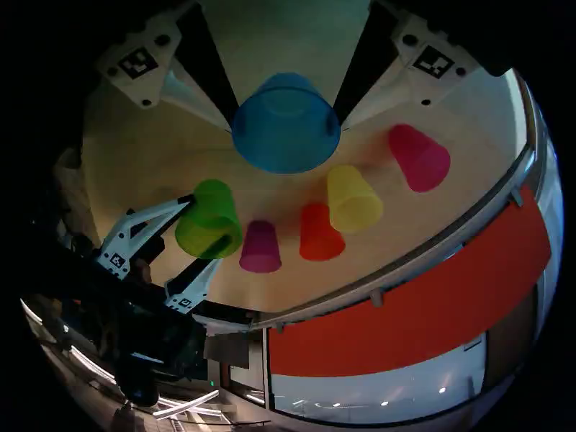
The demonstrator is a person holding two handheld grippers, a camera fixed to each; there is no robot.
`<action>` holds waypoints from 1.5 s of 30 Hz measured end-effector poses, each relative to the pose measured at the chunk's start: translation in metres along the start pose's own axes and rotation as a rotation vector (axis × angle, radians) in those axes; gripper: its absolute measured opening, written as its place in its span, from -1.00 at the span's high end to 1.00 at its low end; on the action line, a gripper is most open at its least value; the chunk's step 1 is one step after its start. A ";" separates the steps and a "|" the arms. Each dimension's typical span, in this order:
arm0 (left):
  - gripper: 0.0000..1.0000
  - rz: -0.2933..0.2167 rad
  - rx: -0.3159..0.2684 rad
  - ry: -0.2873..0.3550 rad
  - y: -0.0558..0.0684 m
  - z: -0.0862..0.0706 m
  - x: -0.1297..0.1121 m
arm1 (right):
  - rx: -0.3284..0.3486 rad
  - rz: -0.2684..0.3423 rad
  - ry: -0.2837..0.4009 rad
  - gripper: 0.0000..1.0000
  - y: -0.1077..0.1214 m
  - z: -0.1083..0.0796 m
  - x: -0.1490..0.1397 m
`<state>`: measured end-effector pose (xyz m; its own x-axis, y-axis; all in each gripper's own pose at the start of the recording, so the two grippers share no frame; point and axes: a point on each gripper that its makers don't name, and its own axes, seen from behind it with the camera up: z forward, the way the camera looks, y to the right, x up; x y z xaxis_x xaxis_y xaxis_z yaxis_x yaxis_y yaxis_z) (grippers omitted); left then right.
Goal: Pour water
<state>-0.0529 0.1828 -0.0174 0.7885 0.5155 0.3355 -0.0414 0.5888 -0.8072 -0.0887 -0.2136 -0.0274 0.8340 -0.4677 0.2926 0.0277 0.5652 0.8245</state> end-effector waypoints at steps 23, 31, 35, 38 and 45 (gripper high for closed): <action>-0.74 -0.004 -0.044 -0.040 0.000 0.031 -0.015 | 0.002 -0.005 -0.061 -0.77 0.007 0.027 -0.023; -0.74 -0.013 -0.043 -0.047 -0.002 0.032 -0.020 | 0.001 0.004 -0.063 -0.78 0.008 0.026 -0.029; -0.74 -0.012 -0.044 -0.055 -0.003 0.032 -0.024 | 0.000 0.005 -0.066 -0.78 0.008 0.023 -0.033; -0.74 -0.007 -0.044 -0.059 -0.003 0.033 -0.025 | -0.003 0.010 -0.068 -0.79 0.007 0.021 -0.036; -0.74 0.009 -0.044 -0.069 0.000 0.034 -0.027 | -0.009 0.019 -0.067 -0.80 0.008 0.019 -0.038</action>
<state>-0.0956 0.1901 -0.0101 0.7443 0.5630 0.3593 -0.0201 0.5566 -0.8306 -0.1307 -0.2046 -0.0231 0.7957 -0.5009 0.3404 0.0174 0.5807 0.8139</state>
